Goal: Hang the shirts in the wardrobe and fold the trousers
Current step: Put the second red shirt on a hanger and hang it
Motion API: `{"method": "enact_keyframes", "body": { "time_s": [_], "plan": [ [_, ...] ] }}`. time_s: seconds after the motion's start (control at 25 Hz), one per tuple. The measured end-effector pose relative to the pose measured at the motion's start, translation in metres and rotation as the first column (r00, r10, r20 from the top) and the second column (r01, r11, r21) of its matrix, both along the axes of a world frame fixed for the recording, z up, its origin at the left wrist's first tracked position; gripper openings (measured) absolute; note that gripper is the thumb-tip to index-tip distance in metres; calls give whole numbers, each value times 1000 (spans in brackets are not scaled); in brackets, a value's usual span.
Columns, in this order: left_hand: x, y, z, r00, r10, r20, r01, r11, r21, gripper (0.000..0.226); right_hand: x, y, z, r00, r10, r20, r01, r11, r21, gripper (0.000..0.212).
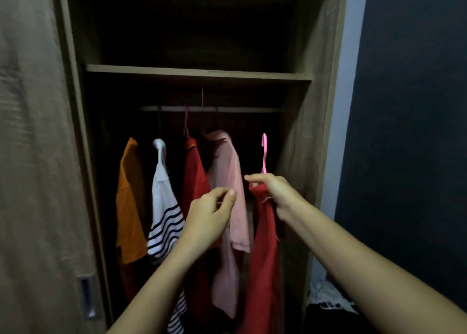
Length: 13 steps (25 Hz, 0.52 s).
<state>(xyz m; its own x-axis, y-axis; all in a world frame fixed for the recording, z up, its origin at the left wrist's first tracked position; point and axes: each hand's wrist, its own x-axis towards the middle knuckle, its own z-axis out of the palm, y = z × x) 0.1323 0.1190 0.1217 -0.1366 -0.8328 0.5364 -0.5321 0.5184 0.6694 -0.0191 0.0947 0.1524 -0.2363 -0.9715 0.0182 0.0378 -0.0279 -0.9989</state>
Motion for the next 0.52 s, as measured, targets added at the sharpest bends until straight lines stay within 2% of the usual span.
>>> {"method": "enact_keyframes", "body": {
  "time_s": [0.12,0.2,0.32,0.44,0.52],
  "plan": [
    [-21,-59,-6,996,81,39,-78,994,-81,34,-30,-32,-1,990,-12,-138,12,1000,-1,17],
    [-42,-103,-8,992,109,63,-102,989,-104,38,-46,-55,3,966,-8,-258,-1,999,-35,19],
    [-76,-146,-7,992,126,-30,-129,976,-177,36,-62,-78,12,897,-3,-441,-49,993,-106,20],
    [-97,-181,-7,978,198,-66,-206,966,-158,54,-65,-118,15,843,-100,-528,-9,980,-200,6],
    [-102,-206,-5,966,257,26,-253,961,-114,66,-63,-155,21,787,-166,-595,23,970,-240,21]
  ]
}}
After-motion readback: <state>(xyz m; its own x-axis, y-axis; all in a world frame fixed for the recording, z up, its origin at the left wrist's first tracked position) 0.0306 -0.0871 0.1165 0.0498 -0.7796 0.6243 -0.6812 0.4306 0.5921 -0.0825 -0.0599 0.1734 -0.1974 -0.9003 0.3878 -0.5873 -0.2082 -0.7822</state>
